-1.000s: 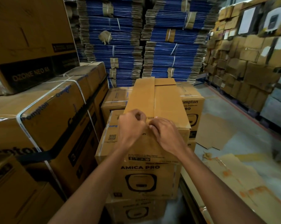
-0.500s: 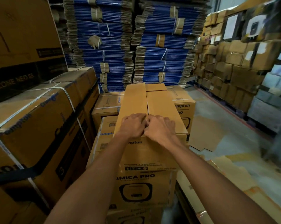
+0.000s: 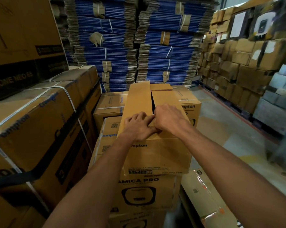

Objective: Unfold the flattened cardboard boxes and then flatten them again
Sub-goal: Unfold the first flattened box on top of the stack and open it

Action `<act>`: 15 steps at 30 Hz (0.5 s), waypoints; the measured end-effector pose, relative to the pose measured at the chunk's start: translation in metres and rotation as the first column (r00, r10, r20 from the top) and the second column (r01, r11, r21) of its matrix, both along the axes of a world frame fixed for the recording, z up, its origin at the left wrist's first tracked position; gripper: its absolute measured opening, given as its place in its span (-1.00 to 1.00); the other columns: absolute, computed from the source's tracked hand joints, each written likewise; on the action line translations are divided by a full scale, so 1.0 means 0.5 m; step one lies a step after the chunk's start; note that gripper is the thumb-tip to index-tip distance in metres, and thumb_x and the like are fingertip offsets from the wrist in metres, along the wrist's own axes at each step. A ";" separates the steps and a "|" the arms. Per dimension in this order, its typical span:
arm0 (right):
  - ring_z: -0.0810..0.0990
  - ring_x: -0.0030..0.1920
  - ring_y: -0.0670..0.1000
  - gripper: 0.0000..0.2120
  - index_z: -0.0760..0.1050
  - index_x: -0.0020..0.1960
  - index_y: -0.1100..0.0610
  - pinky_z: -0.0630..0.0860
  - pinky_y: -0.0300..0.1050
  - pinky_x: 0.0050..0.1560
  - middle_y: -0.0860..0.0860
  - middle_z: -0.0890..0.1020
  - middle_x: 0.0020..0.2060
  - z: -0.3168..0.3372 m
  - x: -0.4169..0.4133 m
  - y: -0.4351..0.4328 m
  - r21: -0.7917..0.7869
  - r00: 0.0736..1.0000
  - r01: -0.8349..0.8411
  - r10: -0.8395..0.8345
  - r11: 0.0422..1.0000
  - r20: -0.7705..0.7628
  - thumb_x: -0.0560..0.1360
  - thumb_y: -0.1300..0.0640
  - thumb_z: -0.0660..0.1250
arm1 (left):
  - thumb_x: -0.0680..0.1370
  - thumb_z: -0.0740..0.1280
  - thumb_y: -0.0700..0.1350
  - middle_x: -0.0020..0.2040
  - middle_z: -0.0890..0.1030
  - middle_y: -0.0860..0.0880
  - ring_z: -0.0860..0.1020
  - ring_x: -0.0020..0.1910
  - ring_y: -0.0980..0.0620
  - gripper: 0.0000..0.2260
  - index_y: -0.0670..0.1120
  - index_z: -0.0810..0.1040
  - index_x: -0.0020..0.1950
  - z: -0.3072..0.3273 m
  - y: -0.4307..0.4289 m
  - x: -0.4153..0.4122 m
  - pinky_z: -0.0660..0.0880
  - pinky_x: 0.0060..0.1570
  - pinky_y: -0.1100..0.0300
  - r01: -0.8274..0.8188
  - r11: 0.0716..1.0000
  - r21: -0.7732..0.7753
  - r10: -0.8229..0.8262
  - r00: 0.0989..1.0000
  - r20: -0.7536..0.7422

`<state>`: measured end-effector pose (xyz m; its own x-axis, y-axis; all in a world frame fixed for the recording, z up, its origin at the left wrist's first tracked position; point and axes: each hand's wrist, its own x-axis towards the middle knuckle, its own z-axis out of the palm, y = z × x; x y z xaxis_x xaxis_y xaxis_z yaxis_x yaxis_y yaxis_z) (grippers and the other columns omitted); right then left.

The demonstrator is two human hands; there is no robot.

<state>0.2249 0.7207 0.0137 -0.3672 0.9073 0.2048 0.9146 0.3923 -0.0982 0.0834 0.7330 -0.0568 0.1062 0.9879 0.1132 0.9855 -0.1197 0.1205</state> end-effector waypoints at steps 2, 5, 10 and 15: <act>0.50 -0.11 0.08 -0.75 0.56 0.14 0.15 0.55 0.00 -0.04 0.05 0.49 -0.08 -0.005 -0.011 -0.004 -0.024 0.999 -0.020 0.021 1.000 0.041 0.50 0.14 0.47 | 0.59 0.12 0.37 0.54 0.27 -0.04 0.24 0.51 -0.10 -0.41 0.14 0.31 0.56 0.008 0.006 0.005 0.07 0.48 -0.17 0.040 0.999 -0.025 -0.040 0.999 0.022; 0.57 -0.09 0.07 -0.80 0.58 0.11 0.17 0.56 -0.04 -0.07 0.04 0.49 -0.15 0.005 -0.021 0.000 -0.047 0.996 -0.047 0.050 0.998 0.068 0.50 0.22 0.46 | 0.67 0.17 0.12 0.54 0.35 -0.05 0.25 0.54 -0.07 -0.63 0.07 0.48 0.43 0.020 0.013 0.011 -0.08 0.54 -0.25 0.151 0.981 -0.125 -0.143 0.987 0.070; 0.53 -0.17 0.06 -0.92 0.51 -0.06 0.15 0.48 -0.05 -0.17 0.05 0.50 -0.22 0.020 0.010 0.023 -0.026 0.995 -0.069 0.070 0.997 0.067 0.51 0.24 0.41 | 0.60 0.22 0.18 0.61 0.26 -0.03 0.16 0.59 -0.02 -0.46 0.05 0.32 0.56 0.060 0.048 0.039 -0.18 0.56 -0.25 0.178 0.940 -0.291 -0.129 0.975 0.179; 0.62 -0.15 0.07 -0.89 0.68 -0.01 0.10 0.61 0.02 -0.10 0.06 0.66 -0.14 0.012 0.043 0.042 0.001 0.996 -0.083 0.083 0.997 -0.014 0.51 0.13 0.39 | 0.01 0.52 0.39 0.24 0.59 0.05 0.51 0.25 -0.05 -0.23 0.14 0.61 0.16 0.056 0.067 0.069 0.36 0.39 -0.12 0.075 0.974 -0.212 -0.004 0.948 0.318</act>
<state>0.2463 0.7415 0.0195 -0.4387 0.8735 0.2111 0.8771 0.4673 -0.1108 0.1180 0.7665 -0.0286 0.1396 0.9876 -0.0714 0.8880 -0.0930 0.4504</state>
